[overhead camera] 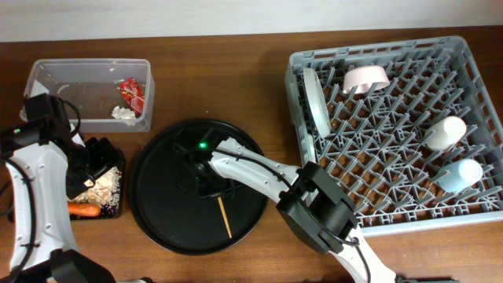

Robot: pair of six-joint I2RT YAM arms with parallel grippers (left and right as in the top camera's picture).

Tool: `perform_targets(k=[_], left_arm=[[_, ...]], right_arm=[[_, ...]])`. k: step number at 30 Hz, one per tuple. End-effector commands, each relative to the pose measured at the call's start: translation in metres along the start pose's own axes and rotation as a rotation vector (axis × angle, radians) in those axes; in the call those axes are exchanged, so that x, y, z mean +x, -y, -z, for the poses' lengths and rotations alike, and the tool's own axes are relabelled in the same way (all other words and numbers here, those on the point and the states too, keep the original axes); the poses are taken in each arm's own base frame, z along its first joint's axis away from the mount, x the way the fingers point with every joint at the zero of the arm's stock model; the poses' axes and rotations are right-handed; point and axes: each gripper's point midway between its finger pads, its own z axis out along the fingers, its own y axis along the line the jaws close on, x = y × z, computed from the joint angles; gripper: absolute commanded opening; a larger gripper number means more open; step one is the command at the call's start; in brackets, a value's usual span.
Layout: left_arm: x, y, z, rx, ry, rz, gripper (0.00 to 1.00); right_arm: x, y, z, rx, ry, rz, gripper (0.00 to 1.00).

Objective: Sort waste into correct bins and load items into the dishwasher rack
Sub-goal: 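Reach the right gripper to the wooden chopstick on the round tray and grasp it, then carry the chopstick right into the rack and insert it upright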

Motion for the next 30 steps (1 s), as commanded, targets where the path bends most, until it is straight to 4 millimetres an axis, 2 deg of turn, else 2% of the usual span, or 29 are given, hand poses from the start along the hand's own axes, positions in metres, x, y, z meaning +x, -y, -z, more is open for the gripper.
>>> perform_targets(k=[1,5,8,12,17,21,24,28,30], left_arm=[[-0.003,-0.001,0.005,-0.001,0.02,-0.009,0.86],[-0.003,-0.001,0.005,-0.001,0.02,-0.009,0.85],[-0.003,-0.001,0.005,-0.001,0.02,-0.009,0.86],[-0.003,-0.001,0.005,-0.001,0.02,-0.009,0.86],[-0.003,-0.001,0.005,-0.001,0.02,-0.009,0.86],[-0.003,-0.001,0.005,-0.001,0.02,-0.009,0.86],[-0.003,-0.001,0.005,-0.001,0.021,-0.009,0.86],[-0.003,-0.001,0.005,-0.001,0.021,-0.009,0.86],[-0.003,-0.001,0.005,-0.001,0.021,-0.009,0.86]], right_arm=[[0.002,0.002,-0.017,0.04,-0.013,-0.006,0.04],[0.002,0.004,-0.016,0.042,-0.019,-0.009,0.04],[0.004,0.006,-0.007,0.04,-0.019,-0.014,0.04],[-0.007,0.019,0.024,0.042,0.025,-0.04,0.04],[-0.015,0.044,0.078,0.038,0.071,-0.028,0.04],[-0.01,0.082,0.128,0.028,0.094,-0.056,0.04],[0.004,0.111,0.161,0.042,0.101,-0.038,0.04],[0.022,0.165,0.182,0.158,0.07,-0.125,0.04],[0.032,0.182,0.185,0.181,0.022,-0.132,0.04]])
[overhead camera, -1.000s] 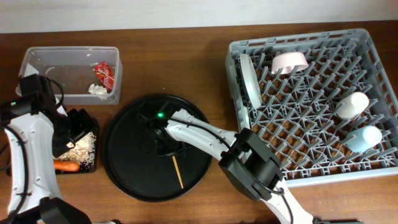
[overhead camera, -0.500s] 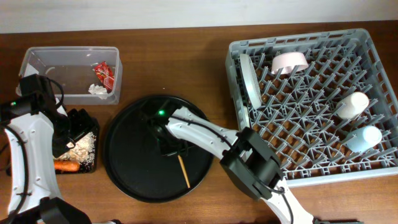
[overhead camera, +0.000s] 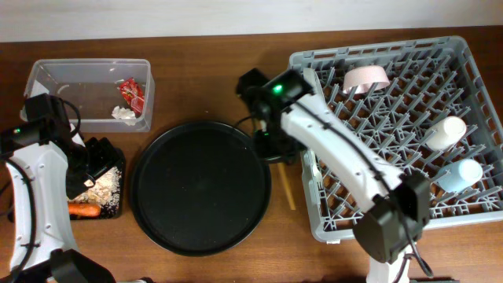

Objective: Sort waste into correct bins and load items into the dishwasher rack
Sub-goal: 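Carry the chopstick right into the rack and insert it upright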

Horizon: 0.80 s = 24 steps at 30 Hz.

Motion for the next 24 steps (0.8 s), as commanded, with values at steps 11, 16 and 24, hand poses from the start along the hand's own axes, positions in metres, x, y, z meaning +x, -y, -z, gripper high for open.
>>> perform_targets(k=[11,16,24], left_arm=[[-0.003,-0.001,0.005,-0.002,0.02,-0.01,0.86],[-0.003,-0.001,0.005,-0.002,0.02,-0.009,0.86],[-0.003,-0.001,0.005,-0.002,0.02,-0.01,0.86]], right_arm=[[-0.004,0.089,0.003,0.087,-0.04,-0.075,0.04],[-0.006,0.095,-0.015,0.088,-0.059,-0.047,0.04],[-0.017,0.098,-0.031,0.092,-0.026,-0.056,0.13]])
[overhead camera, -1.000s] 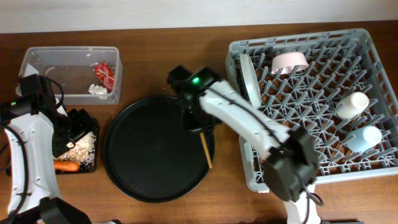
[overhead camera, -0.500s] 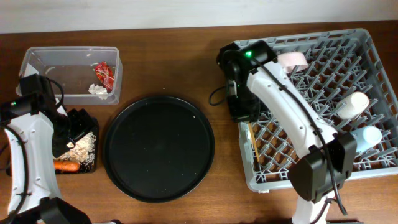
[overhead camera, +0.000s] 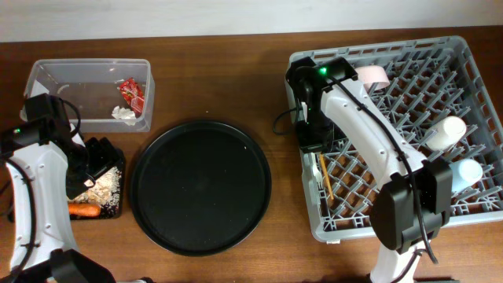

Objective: Sort waste into correct bins and load items into the dishwasher rack
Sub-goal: 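Carry the chopstick right into the rack and insert it upright, then open the right gripper and lift it away from the chopstick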

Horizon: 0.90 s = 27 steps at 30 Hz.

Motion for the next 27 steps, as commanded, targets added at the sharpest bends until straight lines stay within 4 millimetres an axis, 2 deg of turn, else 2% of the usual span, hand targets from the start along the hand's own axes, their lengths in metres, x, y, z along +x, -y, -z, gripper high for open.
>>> perform_targets(k=[1,3,5,10,13,16,17,18,20,22,23,24,27], left_arm=[[-0.003,-0.001,0.005,-0.002,0.02,-0.01,0.86],[-0.003,-0.001,0.005,-0.002,0.02,-0.01,0.86],[-0.003,-0.001,0.005,-0.002,0.02,-0.01,0.86],[-0.003,-0.001,0.005,-0.002,0.02,-0.01,0.86],[-0.003,-0.001,0.005,-0.002,0.019,-0.01,0.86],[-0.003,-0.001,0.005,-0.001,0.02,-0.01,0.86],[-0.003,0.0,0.005,0.0,0.024,-0.014,0.86],[-0.003,0.002,0.004,0.003,0.026,-0.023,0.86],[-0.001,0.015,0.004,0.027,0.027,-0.085,0.86],[0.002,0.033,0.004,0.043,0.037,-0.18,0.86],[0.004,0.043,0.004,0.05,0.047,-0.243,0.87],[0.008,0.057,0.004,0.059,0.056,-0.309,0.92],[0.022,0.095,0.006,0.086,0.083,-0.504,0.99]], right_arm=[[-0.006,0.011,0.0,0.034,0.037,-0.009,0.14],[-0.011,0.012,0.0,0.041,0.061,-0.015,0.16],[-0.011,0.012,0.0,0.041,0.061,-0.015,0.22],[-0.01,0.012,0.001,0.04,0.058,-0.042,0.22],[-0.006,0.003,0.008,-0.019,0.066,-0.044,0.22],[0.0,-0.004,0.034,-0.109,0.133,-0.048,0.23],[0.003,0.0,0.052,-0.13,0.193,-0.06,0.24],[0.004,0.004,0.06,-0.138,0.222,-0.068,0.24],[0.007,0.018,0.077,-0.153,0.286,-0.105,0.35],[0.007,0.038,0.091,-0.176,0.342,-0.154,0.53],[0.006,0.044,0.094,-0.193,0.358,-0.158,0.65],[0.004,0.048,0.097,-0.23,0.374,-0.137,0.75],[0.001,0.056,0.097,-0.305,0.385,-0.031,0.91]])
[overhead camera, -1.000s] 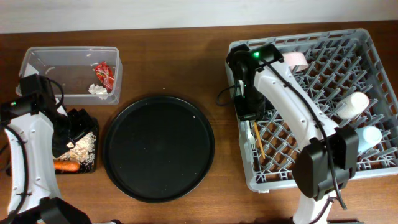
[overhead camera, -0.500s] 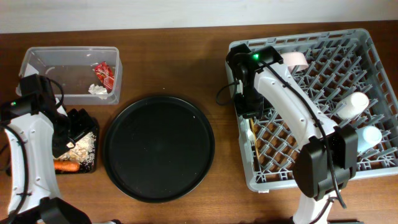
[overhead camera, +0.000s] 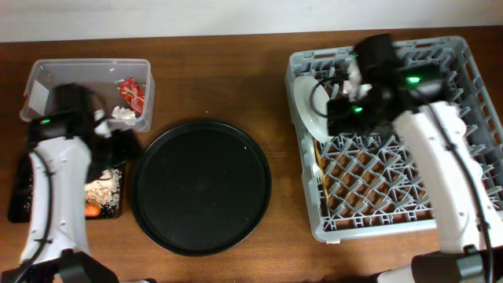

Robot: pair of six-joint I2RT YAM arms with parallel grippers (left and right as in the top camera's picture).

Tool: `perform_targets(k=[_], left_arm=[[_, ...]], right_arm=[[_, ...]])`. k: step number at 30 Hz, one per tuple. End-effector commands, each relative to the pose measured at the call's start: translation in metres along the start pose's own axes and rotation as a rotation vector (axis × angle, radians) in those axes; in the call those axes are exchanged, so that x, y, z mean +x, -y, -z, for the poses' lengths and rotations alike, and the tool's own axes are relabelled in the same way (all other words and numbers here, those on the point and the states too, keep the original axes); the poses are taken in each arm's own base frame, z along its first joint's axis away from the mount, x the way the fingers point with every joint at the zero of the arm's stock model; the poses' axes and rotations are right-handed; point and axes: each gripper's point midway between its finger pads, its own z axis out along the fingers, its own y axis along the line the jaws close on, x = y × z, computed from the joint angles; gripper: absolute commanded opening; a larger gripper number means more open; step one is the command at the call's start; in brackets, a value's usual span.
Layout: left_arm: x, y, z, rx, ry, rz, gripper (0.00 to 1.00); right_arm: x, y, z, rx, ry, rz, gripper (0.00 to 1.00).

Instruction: Sort waste into correct bins and load items into the dishwasher rack

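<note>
The grey dishwasher rack stands on the right, with a white plate upright at its left end. A wooden chopstick lies along the rack's left side, free of any gripper. My right gripper hangs over the rack's upper left, to the right of the chopstick, with nothing seen in it. The black round plate lies bare in the middle. My left gripper sits between the food tray and the plate; its jaws are too dark to read.
A clear bin at the back left holds a red wrapper and crumpled white paper. The black food tray holds scraps and a carrot piece. The right arm covers part of the rack's middle.
The chopstick now lies in the rack, let go by the right gripper, which has moved right and higher. The left arm has shifted right, from over the food tray toward the plate.
The right gripper was first down at a chopstick on the black plate. It then held the chopstick past the plate's right edge, then over the rack's left side. Now the chopstick rests in the rack. The left arm stayed at the food tray until now.
</note>
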Motion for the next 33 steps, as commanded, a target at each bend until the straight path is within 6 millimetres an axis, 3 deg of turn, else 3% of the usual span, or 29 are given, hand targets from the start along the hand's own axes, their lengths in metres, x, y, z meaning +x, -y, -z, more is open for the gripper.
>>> perform_targets(k=[1,5,10,12,15,19,24,28,33], left_arm=[[0.008,0.048,0.005,0.036,0.024,-0.26,0.99],[0.031,0.055,0.011,-0.007,-0.042,-0.354,0.99],[0.059,0.037,0.029,-0.052,-0.16,-0.346,0.99],[0.063,0.037,0.04,-0.043,-0.13,-0.351,0.99],[0.062,0.04,0.072,-0.007,0.023,-0.37,0.99],[0.071,0.04,0.133,0.079,0.34,-0.424,0.99],[0.104,0.023,0.158,0.141,0.626,-0.437,0.99],[0.112,0.018,0.153,0.103,0.76,-0.586,0.99],[0.125,0.013,0.114,0.083,0.689,-0.624,0.99]], right_arm=[[-0.003,0.008,-0.005,-0.098,-0.025,0.076,0.96],[-0.001,0.031,-0.004,-0.081,-0.041,0.008,0.99],[0.018,0.051,0.001,-0.065,-0.112,-0.064,0.99],[0.022,0.051,0.007,-0.06,-0.11,-0.058,0.99],[0.025,0.052,0.024,-0.038,-0.049,-0.046,0.99],[0.032,0.048,0.053,-0.035,0.145,-0.017,0.99],[0.07,0.048,0.051,-0.03,0.333,0.011,0.99],[0.096,0.052,0.039,-0.014,0.395,0.017,0.99],[0.116,0.067,0.03,0.069,0.405,0.002,0.99]])
